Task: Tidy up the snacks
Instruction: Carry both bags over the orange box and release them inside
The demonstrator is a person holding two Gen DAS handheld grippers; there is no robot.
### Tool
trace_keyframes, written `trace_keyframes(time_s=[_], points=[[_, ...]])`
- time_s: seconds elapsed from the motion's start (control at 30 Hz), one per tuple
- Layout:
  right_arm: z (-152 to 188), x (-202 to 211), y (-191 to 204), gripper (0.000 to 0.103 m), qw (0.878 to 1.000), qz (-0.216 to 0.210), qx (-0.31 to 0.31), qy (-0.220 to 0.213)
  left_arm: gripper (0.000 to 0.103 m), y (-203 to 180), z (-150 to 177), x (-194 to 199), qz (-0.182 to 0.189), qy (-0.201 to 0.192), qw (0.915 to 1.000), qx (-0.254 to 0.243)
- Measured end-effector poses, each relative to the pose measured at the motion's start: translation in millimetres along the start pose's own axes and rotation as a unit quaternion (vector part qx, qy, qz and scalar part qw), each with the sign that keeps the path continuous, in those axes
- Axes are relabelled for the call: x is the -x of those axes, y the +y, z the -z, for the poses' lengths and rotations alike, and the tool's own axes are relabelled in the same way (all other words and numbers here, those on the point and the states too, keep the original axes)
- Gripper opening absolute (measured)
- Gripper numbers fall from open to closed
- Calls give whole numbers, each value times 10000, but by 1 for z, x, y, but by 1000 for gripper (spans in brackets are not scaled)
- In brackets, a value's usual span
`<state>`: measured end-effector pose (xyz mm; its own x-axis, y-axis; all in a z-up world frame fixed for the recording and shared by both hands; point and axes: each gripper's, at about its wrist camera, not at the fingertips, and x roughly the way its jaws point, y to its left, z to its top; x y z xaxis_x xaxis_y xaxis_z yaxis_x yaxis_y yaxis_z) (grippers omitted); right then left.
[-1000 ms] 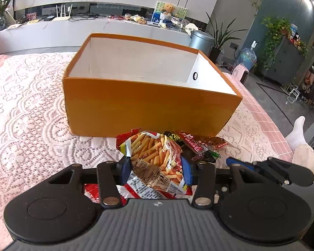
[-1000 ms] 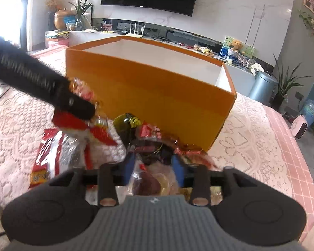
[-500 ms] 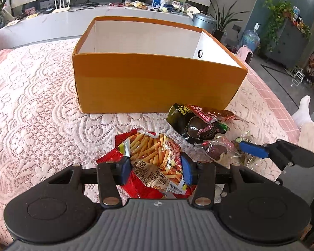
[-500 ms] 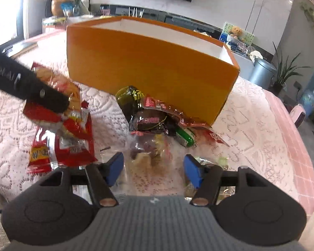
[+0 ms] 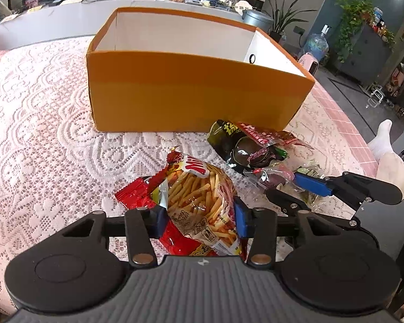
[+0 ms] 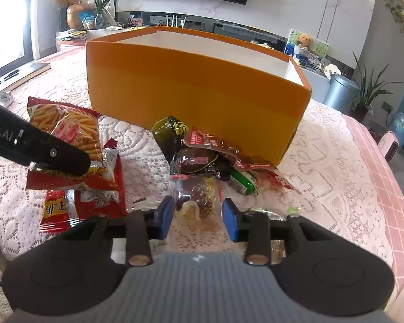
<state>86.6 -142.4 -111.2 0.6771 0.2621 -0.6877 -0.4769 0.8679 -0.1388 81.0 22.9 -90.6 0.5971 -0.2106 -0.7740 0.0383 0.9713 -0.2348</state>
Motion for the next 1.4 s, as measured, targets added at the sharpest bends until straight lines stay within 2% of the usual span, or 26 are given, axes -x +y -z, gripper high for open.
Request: trace_keyframes(time_s=[0.27,0.7,0.93,1.17,1.4], points=[[-4,20,3,36,9998,-73,2,-192,52,-2,-4,16,-31,-186,9998,62],[-22,73,1,35,9961,-138,-77,-872,52,-6,-22,50,-179,-676,9974,170],[-54,91,-24,35,9917,-173,-343,-1226,52,-19,-50,60,-279,-885,9957,-32],[-94,92,-43,35,9885,-138,-304,-1475,52,-35,-88,61,-279,-1156,9925,-289],[-133,67,-58,35,9906,-154,-417,-1294,52,-37,-118,46,-278,-1163,9924,-289]])
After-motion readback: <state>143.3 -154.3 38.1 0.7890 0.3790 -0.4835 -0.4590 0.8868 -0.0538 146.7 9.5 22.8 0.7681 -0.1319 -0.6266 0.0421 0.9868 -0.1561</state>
